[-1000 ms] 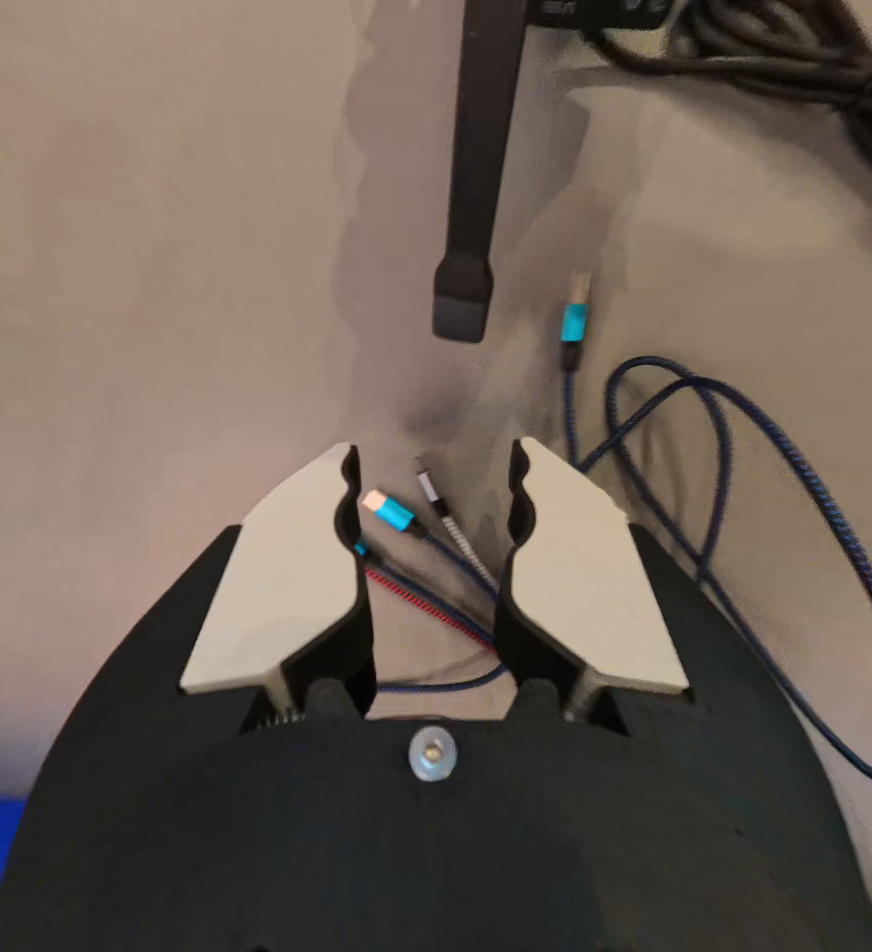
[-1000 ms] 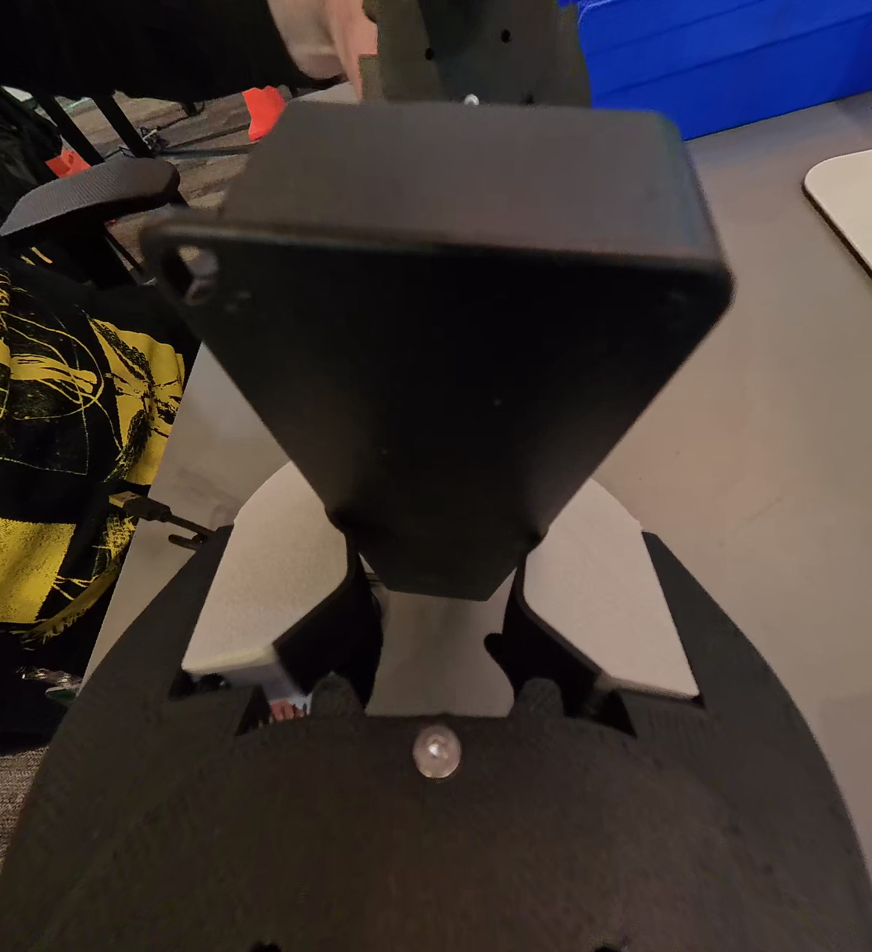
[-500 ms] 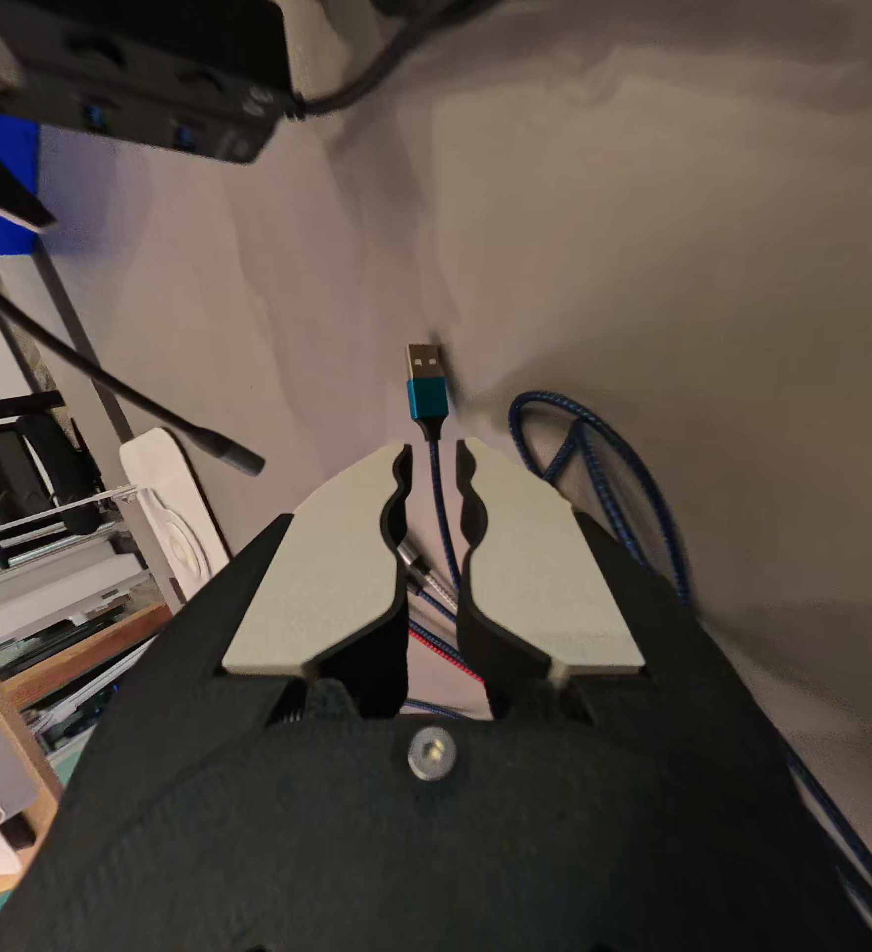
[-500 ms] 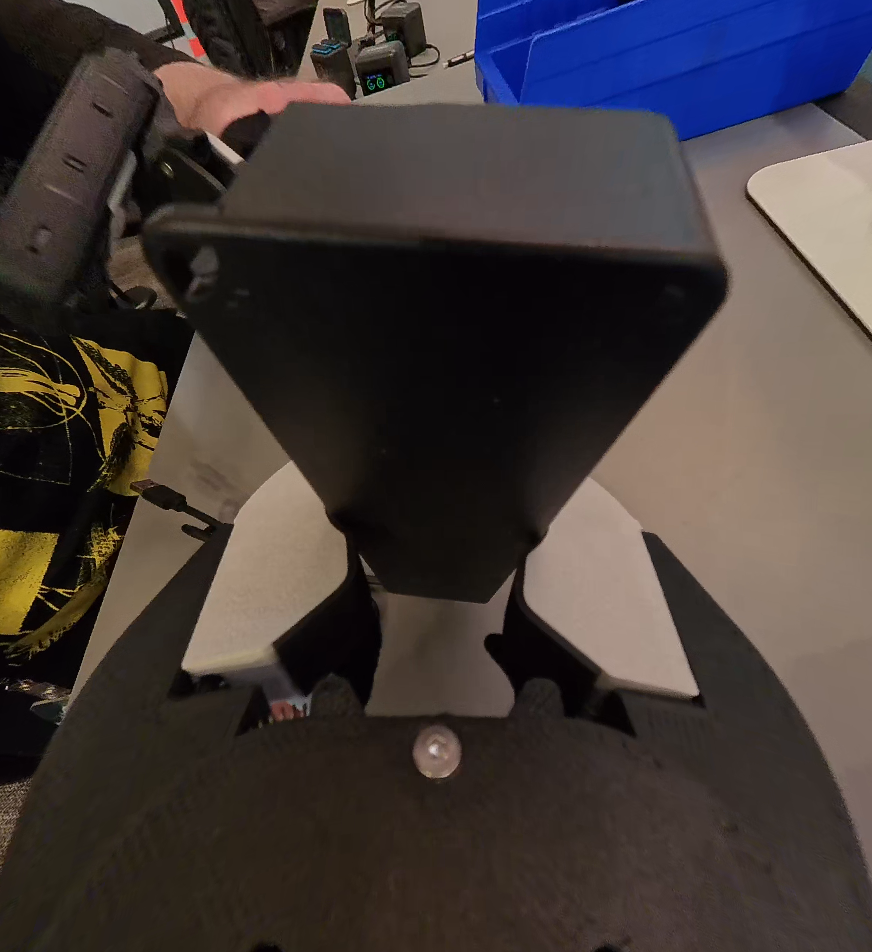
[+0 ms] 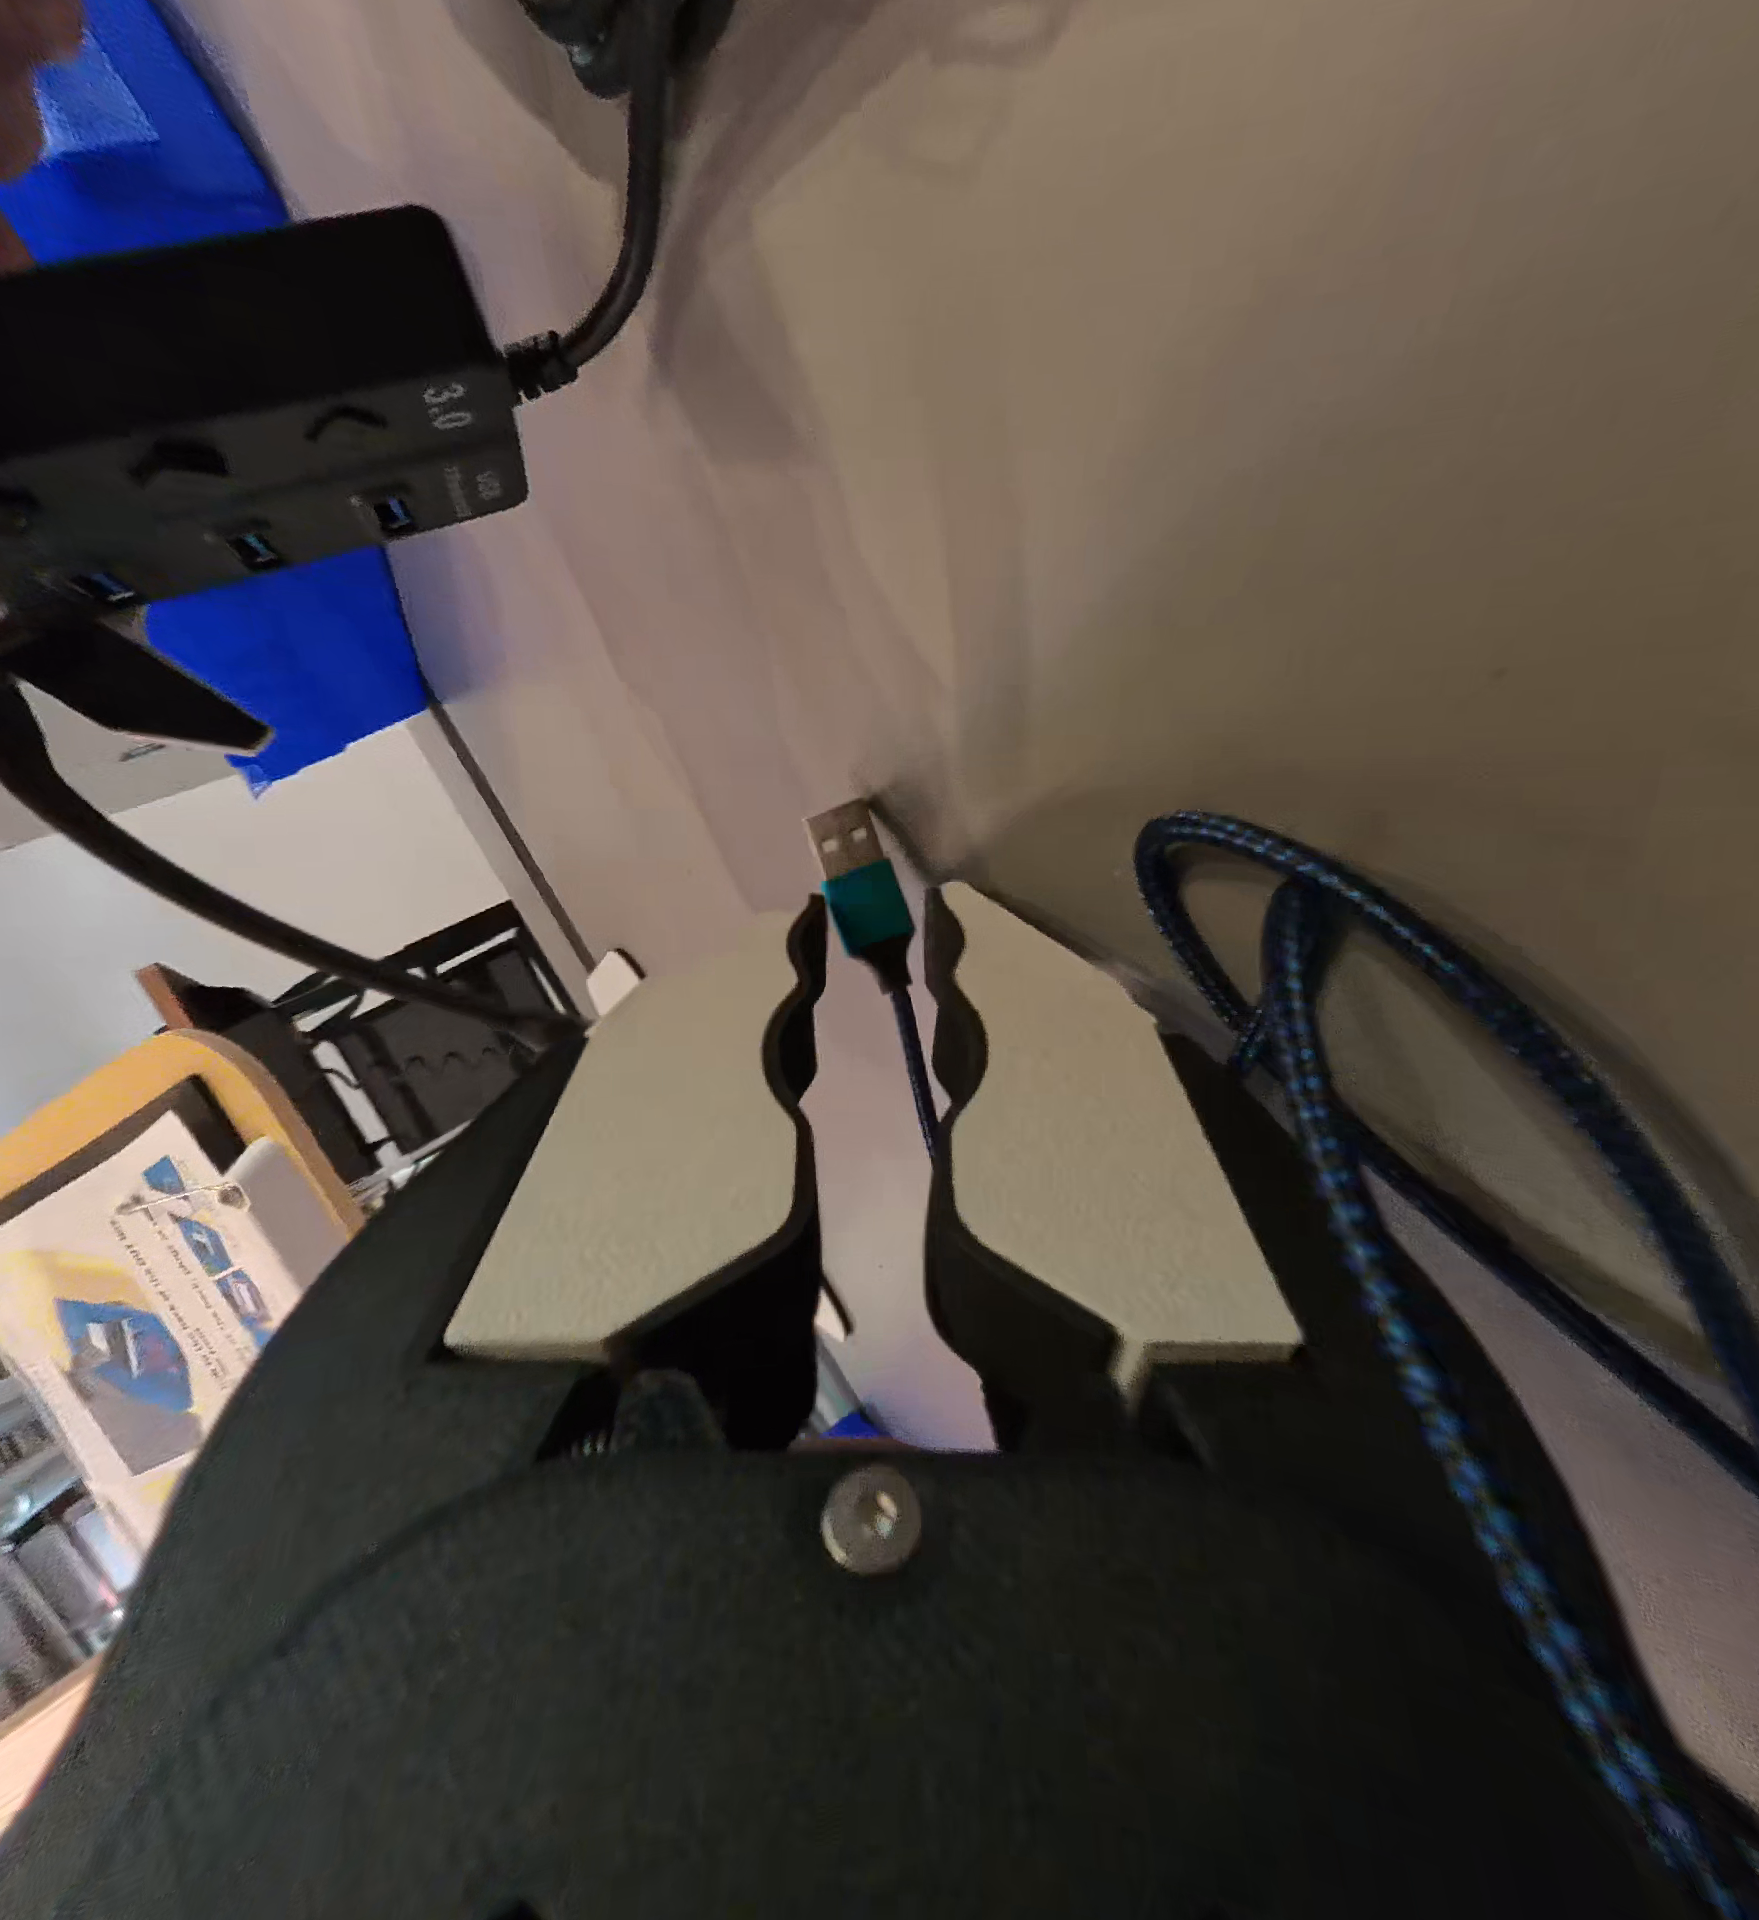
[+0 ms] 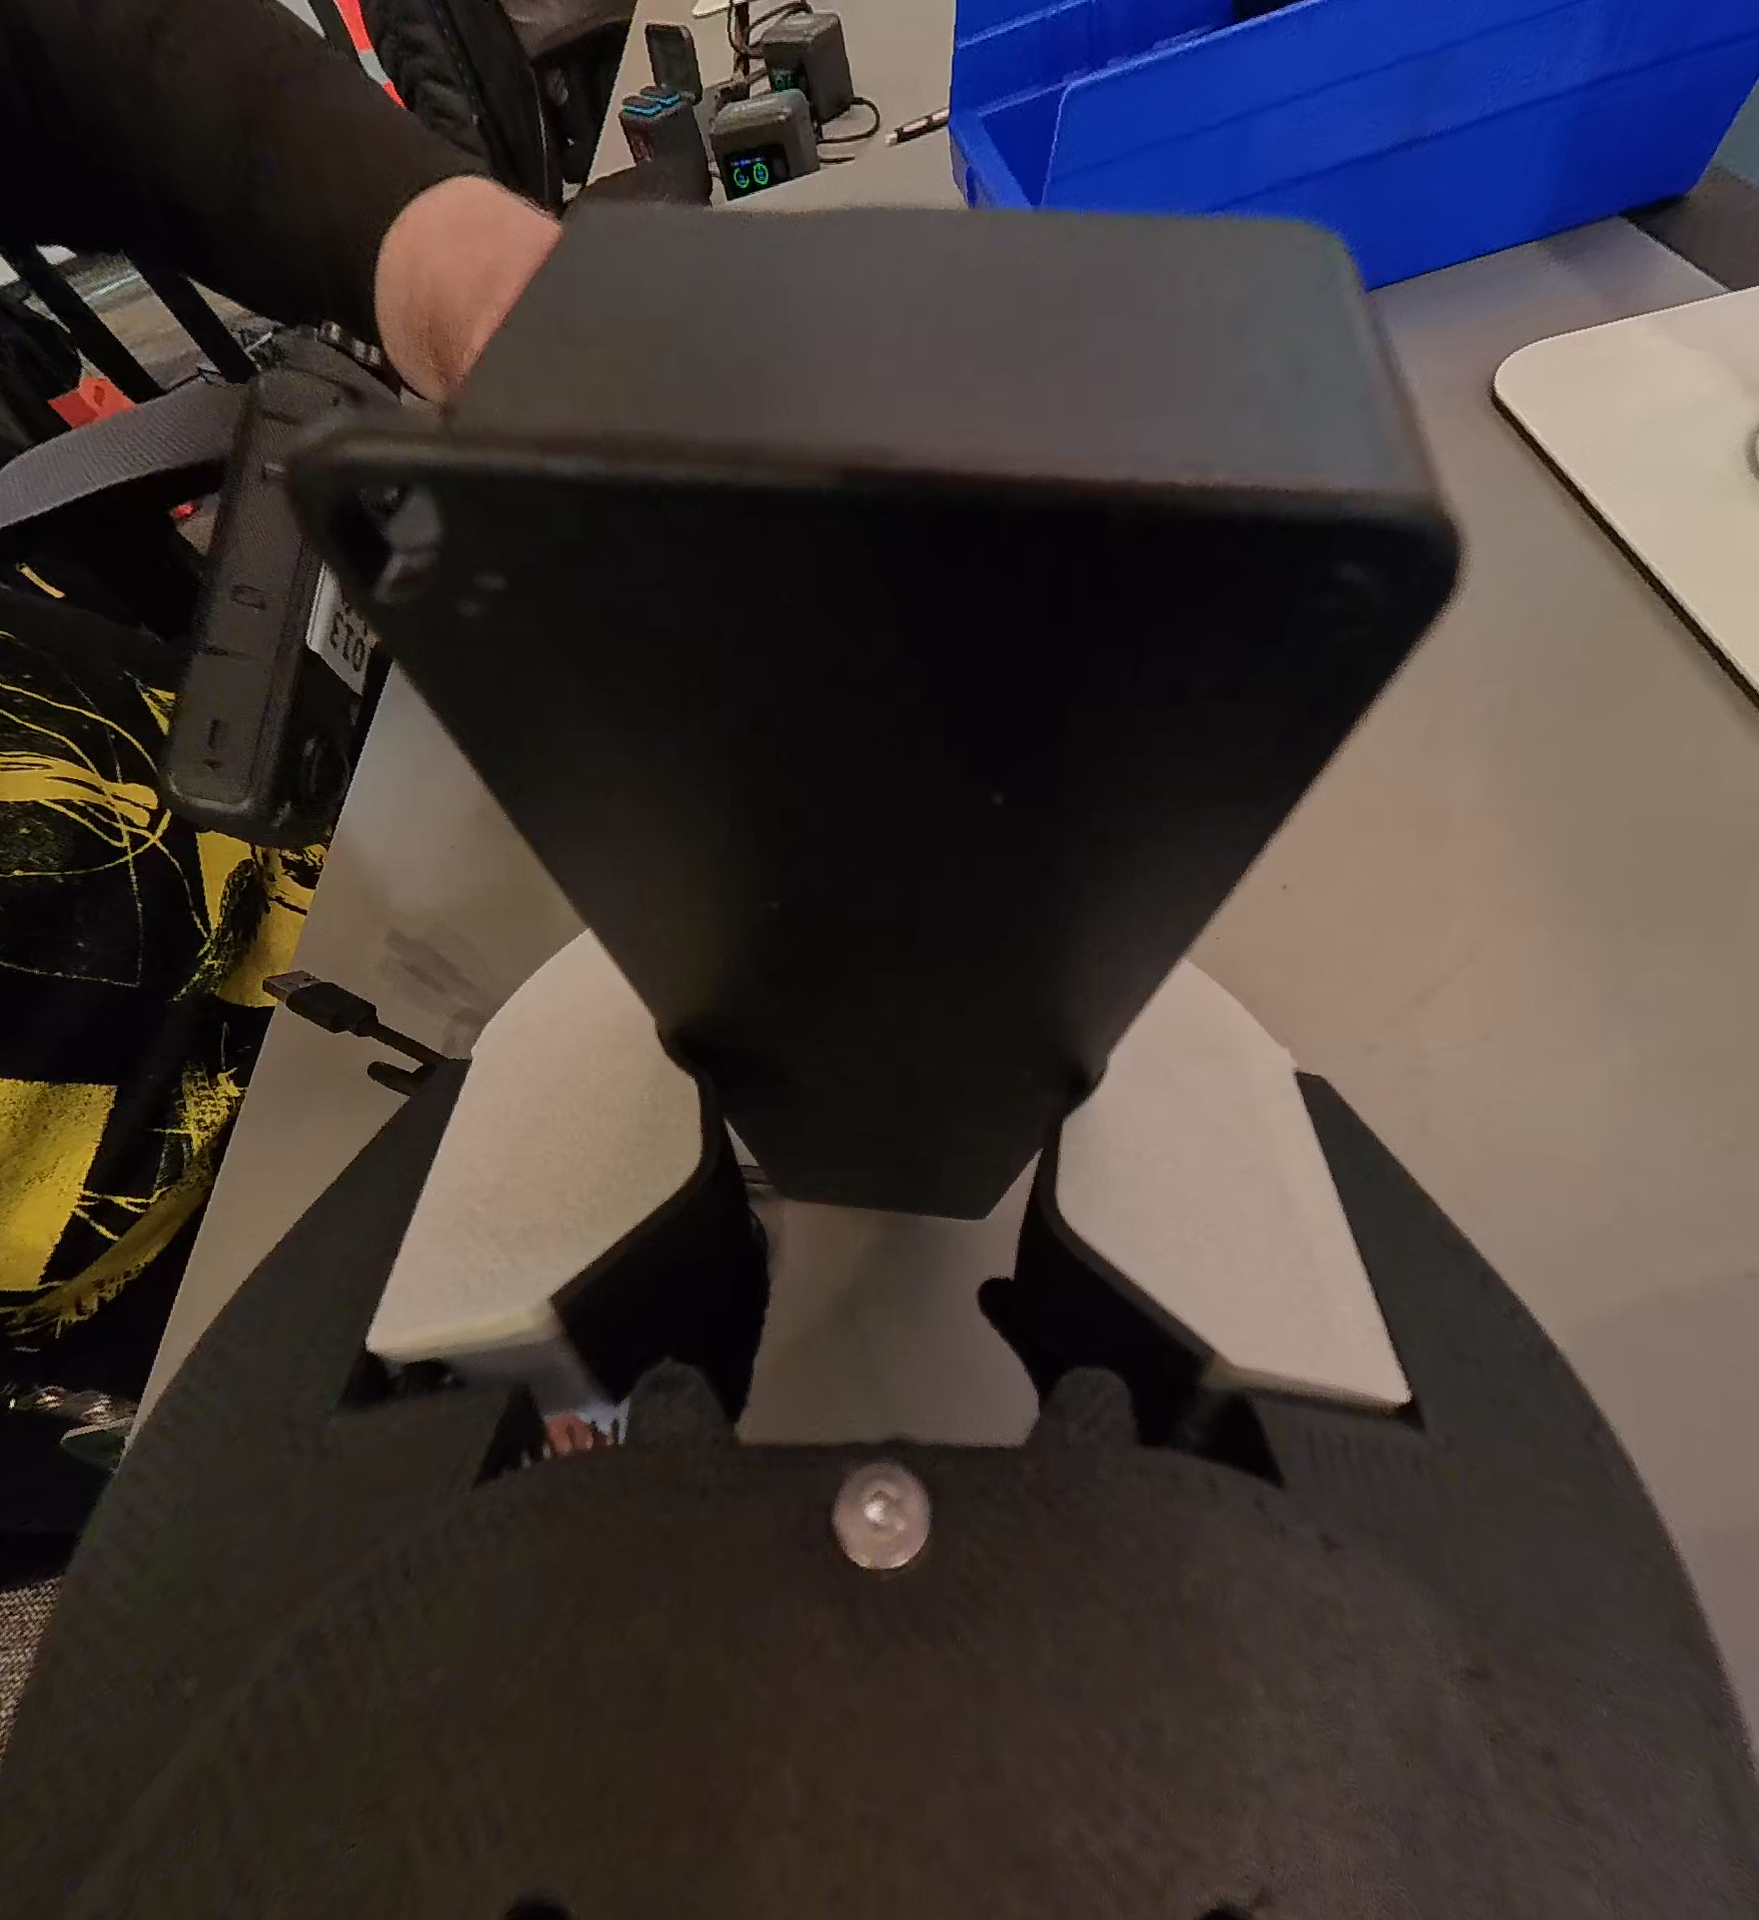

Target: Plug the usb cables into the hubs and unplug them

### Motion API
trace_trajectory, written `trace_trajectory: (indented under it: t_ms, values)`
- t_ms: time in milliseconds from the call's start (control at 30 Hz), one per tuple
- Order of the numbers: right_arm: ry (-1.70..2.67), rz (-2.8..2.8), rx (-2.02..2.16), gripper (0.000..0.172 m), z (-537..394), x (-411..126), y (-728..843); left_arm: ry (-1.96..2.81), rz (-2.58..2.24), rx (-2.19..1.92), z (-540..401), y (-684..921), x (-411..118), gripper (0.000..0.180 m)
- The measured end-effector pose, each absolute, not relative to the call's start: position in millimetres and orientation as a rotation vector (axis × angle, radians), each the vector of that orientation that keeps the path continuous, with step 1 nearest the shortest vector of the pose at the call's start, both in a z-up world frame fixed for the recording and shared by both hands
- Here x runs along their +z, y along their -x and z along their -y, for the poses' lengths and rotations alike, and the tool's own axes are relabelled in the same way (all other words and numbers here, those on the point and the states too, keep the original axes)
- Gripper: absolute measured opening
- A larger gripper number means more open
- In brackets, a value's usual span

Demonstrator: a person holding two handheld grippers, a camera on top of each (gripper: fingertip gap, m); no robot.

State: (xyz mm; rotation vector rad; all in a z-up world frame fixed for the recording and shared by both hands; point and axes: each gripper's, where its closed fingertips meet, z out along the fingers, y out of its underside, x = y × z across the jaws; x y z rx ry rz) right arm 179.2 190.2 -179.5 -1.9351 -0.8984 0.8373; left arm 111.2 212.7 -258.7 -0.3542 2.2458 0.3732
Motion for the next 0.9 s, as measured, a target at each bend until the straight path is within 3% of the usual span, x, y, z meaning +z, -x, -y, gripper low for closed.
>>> trace_trajectory:
  t_ms: [133,233,467,600,667,833,900]
  values:
    - [1.934,0.900,0.836,0.063,-190,-179,-179,0.349,-2.226,0.394,-218,-115,-261,0.011]
    - [1.931,0.897,0.838,0.063,-190,-178,-179,0.382,-2.204,0.412,-226,-116,-255,0.026]
    - [1.928,0.897,0.838,0.063,-190,-177,-179,0.521,-2.254,0.371,-242,-115,-254,0.034]
    - [1.925,0.892,0.842,0.063,-190,-176,-180,0.543,-2.304,0.374,-247,-113,-261,0.018]
    - [1.924,0.892,0.841,0.063,-190,-176,-180,0.593,-2.302,0.351,-251,-114,-261,0.018]
    - [1.906,0.880,0.846,0.064,-190,-171,-181,0.648,-2.235,0.351,-263,-120,-248,0.044]
    - [1.898,0.868,0.847,0.063,-190,-169,-183,0.694,-2.225,0.335,-266,-121,-244,0.046]
